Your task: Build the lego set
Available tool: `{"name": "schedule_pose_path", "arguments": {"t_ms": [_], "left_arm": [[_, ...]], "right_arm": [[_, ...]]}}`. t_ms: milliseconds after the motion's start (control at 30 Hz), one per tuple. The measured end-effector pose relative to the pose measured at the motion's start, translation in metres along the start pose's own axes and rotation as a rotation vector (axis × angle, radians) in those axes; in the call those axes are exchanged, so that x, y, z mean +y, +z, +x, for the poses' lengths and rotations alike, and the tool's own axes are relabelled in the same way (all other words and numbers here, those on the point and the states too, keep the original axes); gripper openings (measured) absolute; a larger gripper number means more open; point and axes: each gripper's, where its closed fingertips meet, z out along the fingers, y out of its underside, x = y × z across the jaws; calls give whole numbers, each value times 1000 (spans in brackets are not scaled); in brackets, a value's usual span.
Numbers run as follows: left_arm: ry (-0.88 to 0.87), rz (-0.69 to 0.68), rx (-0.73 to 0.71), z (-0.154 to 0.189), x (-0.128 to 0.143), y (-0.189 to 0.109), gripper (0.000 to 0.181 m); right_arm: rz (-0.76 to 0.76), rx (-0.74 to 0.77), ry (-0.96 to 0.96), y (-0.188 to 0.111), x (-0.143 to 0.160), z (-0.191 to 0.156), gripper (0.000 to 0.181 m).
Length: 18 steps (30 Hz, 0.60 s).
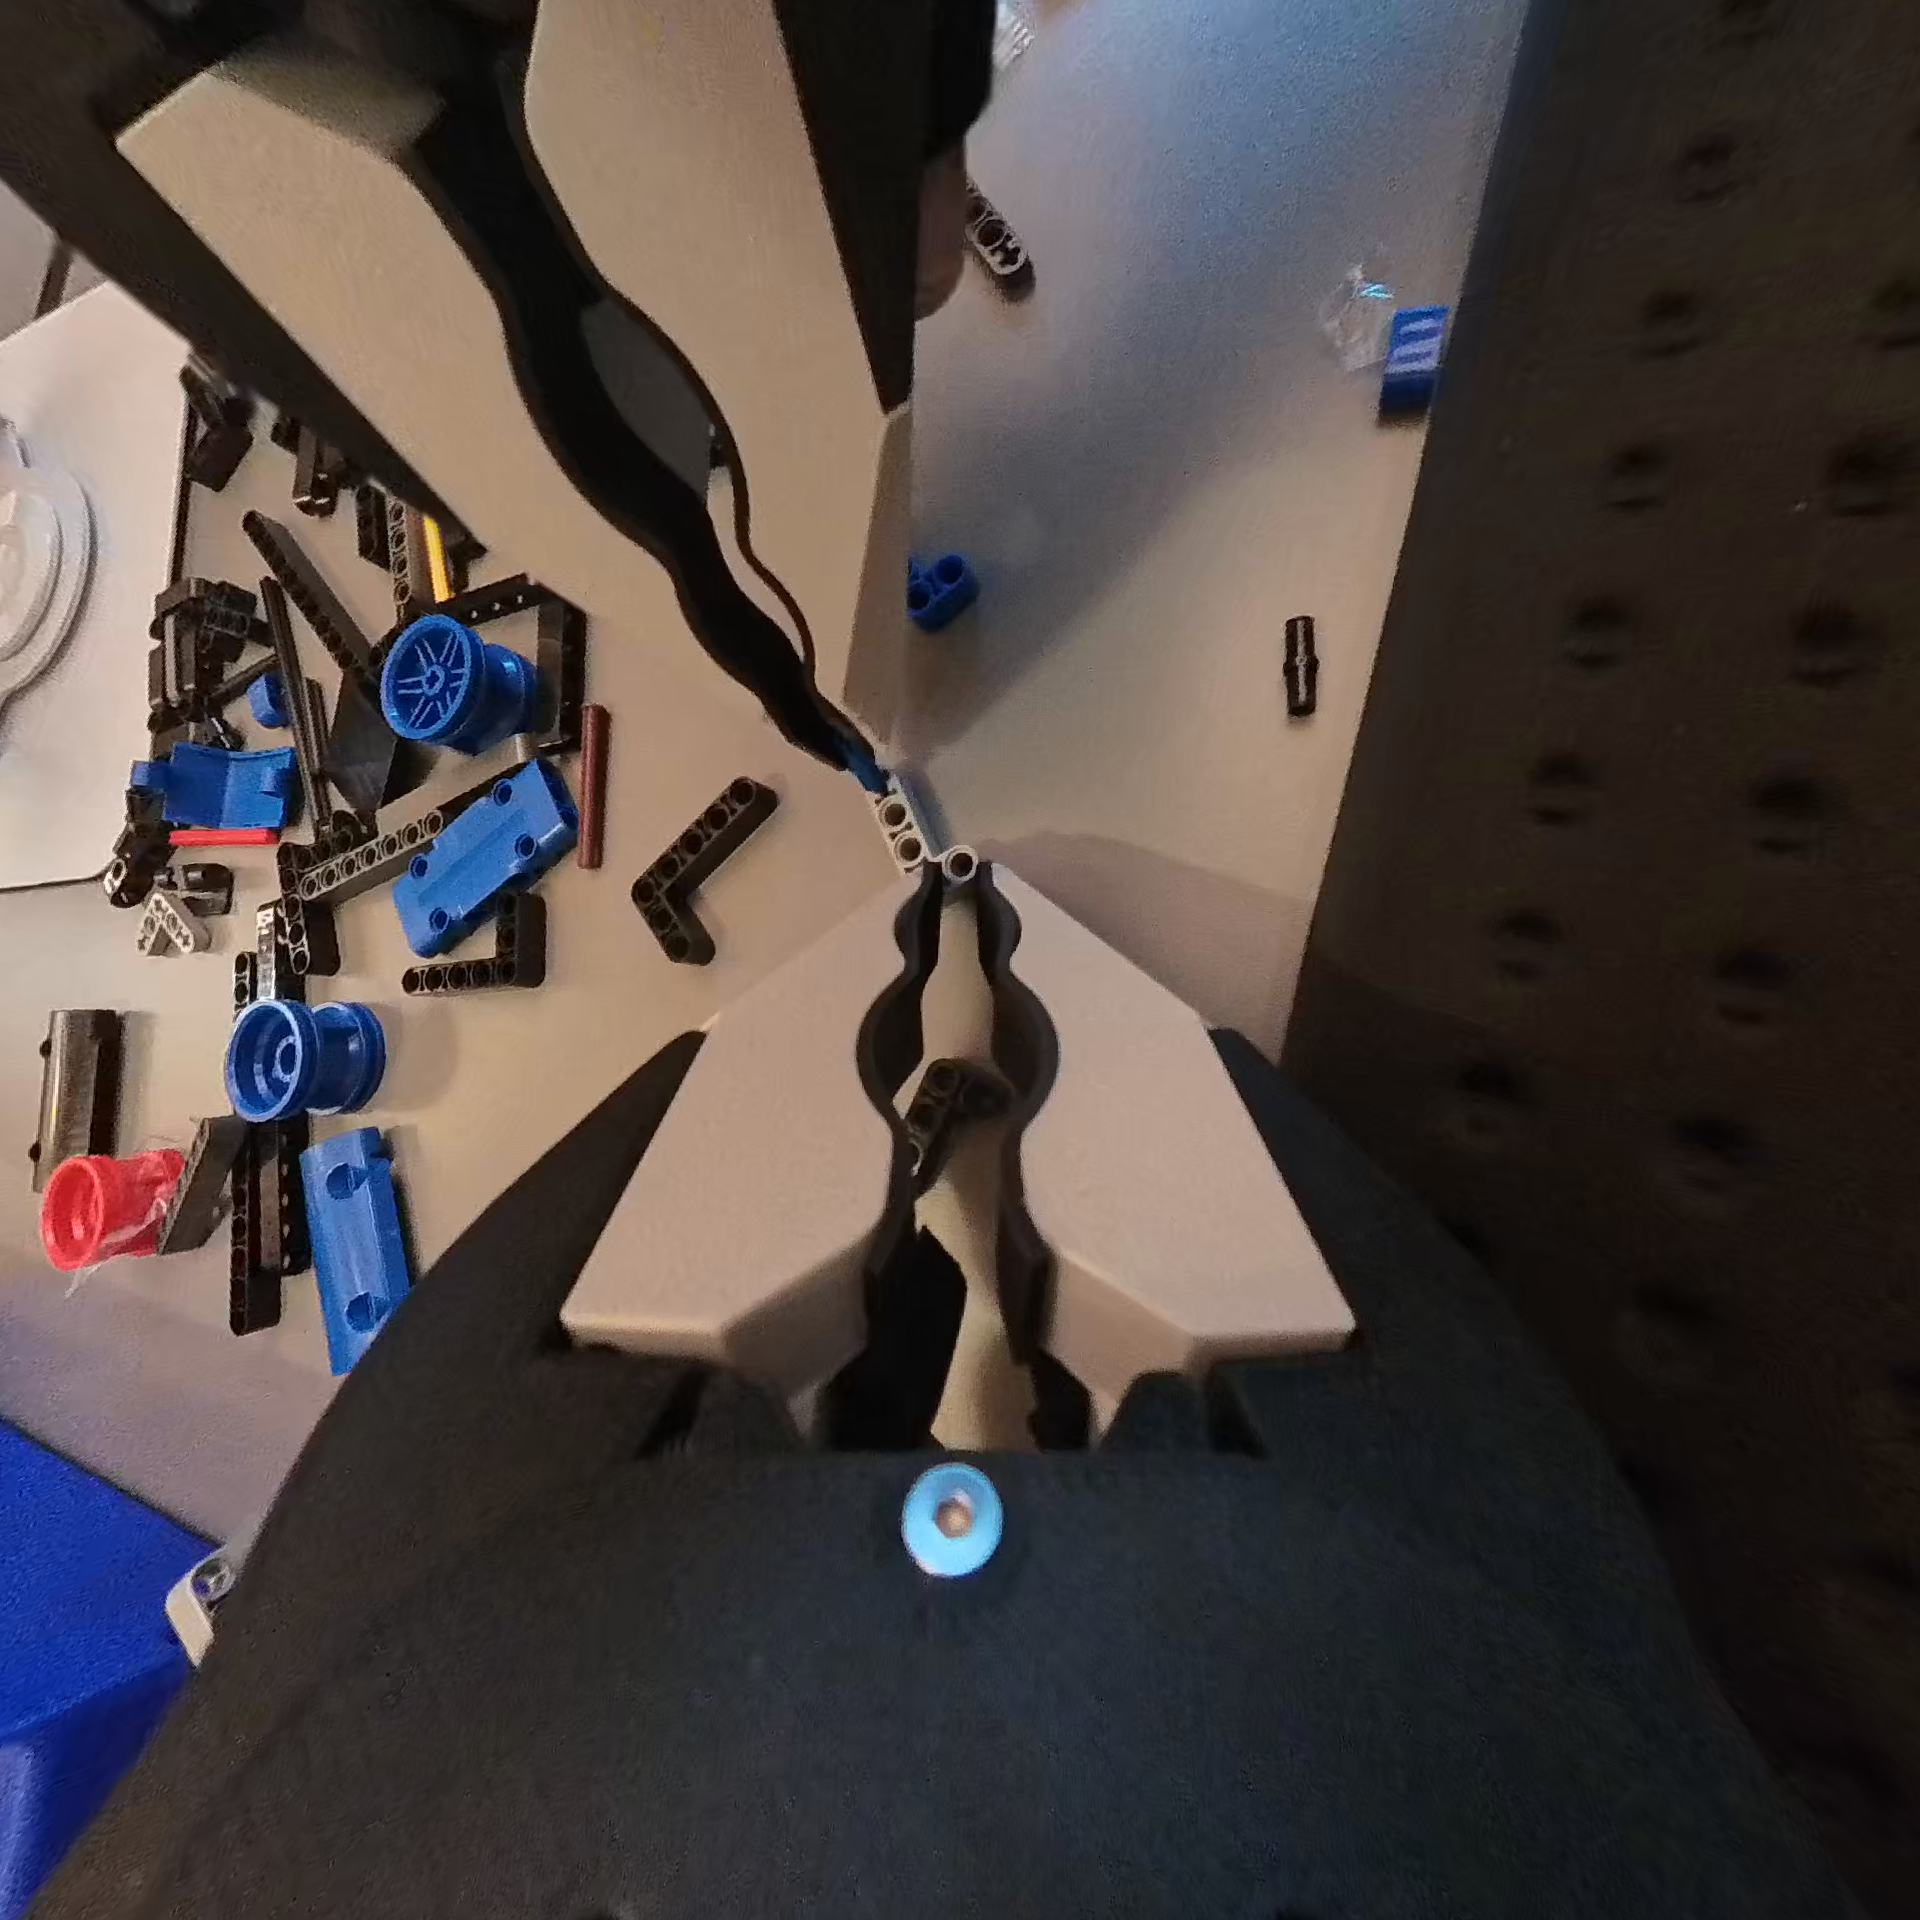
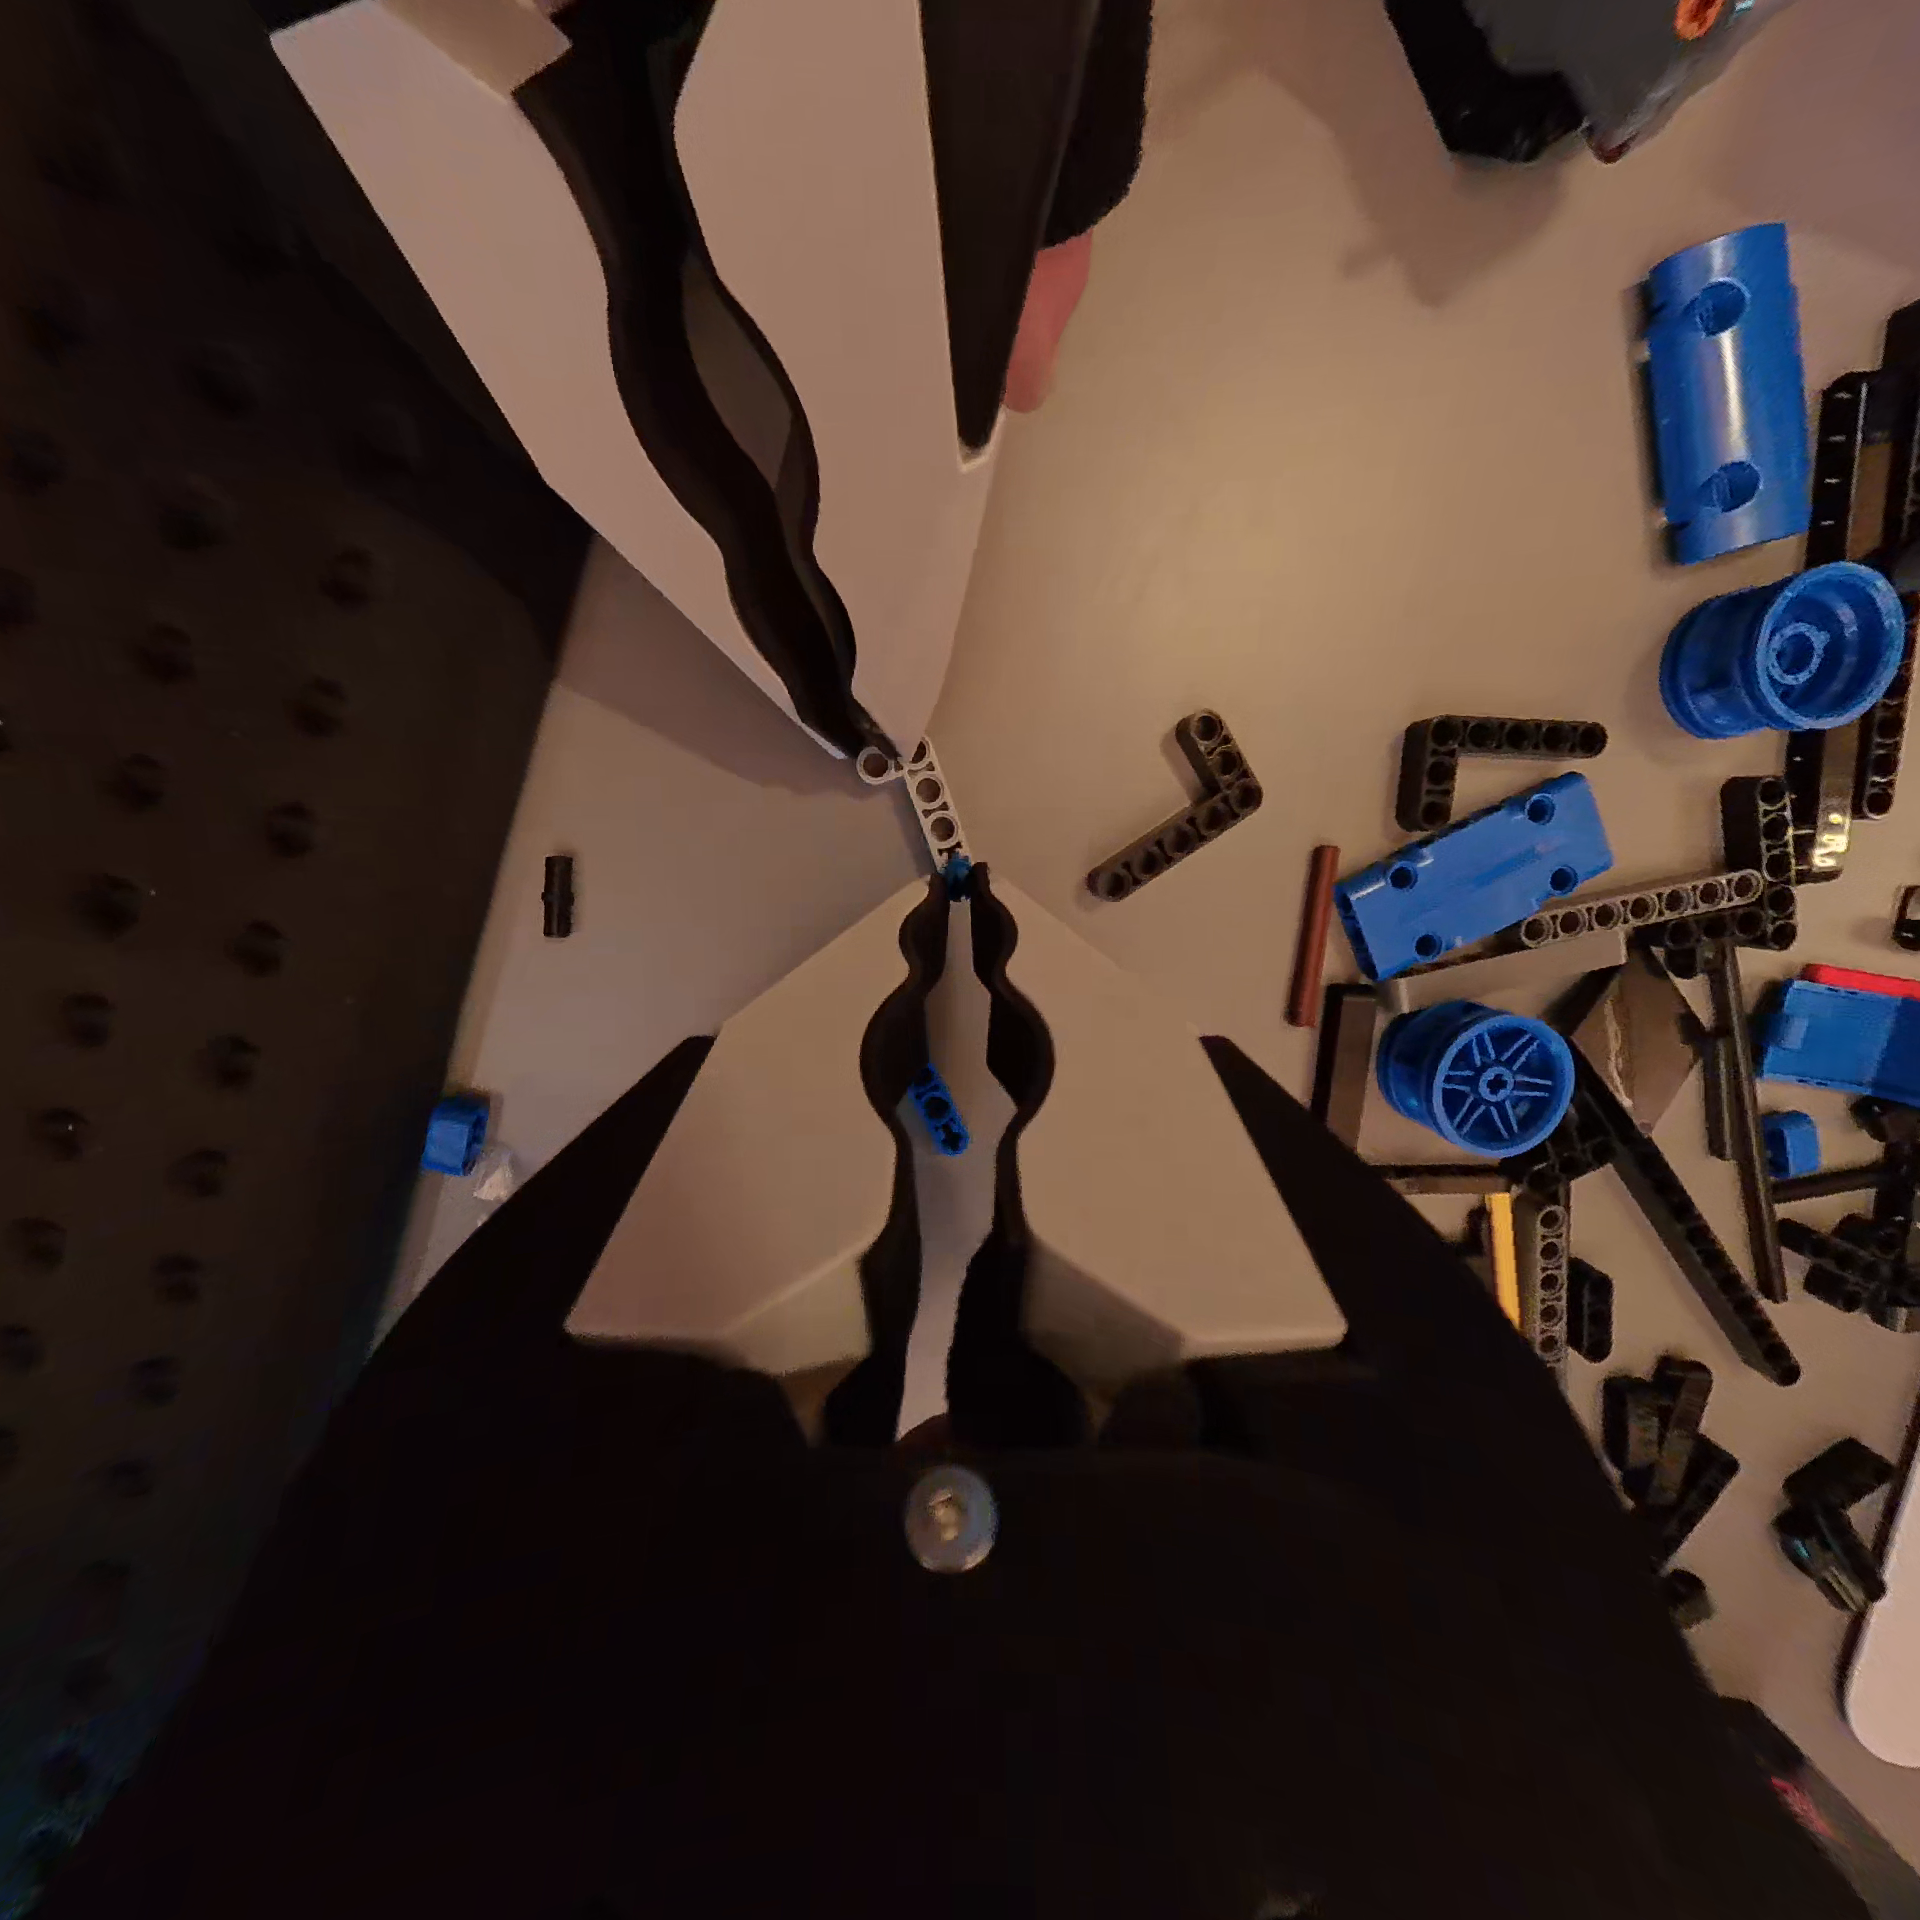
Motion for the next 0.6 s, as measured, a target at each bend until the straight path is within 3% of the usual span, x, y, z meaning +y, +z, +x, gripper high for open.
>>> {"name": "schedule_pose_path", "arguments": {"t_ms": [600], "left_arm": [[-13, 12, 9, -1, -1, 1, 5]], "right_arm": [[-171, -93, -237, -2, 5, -1, 3]]}}
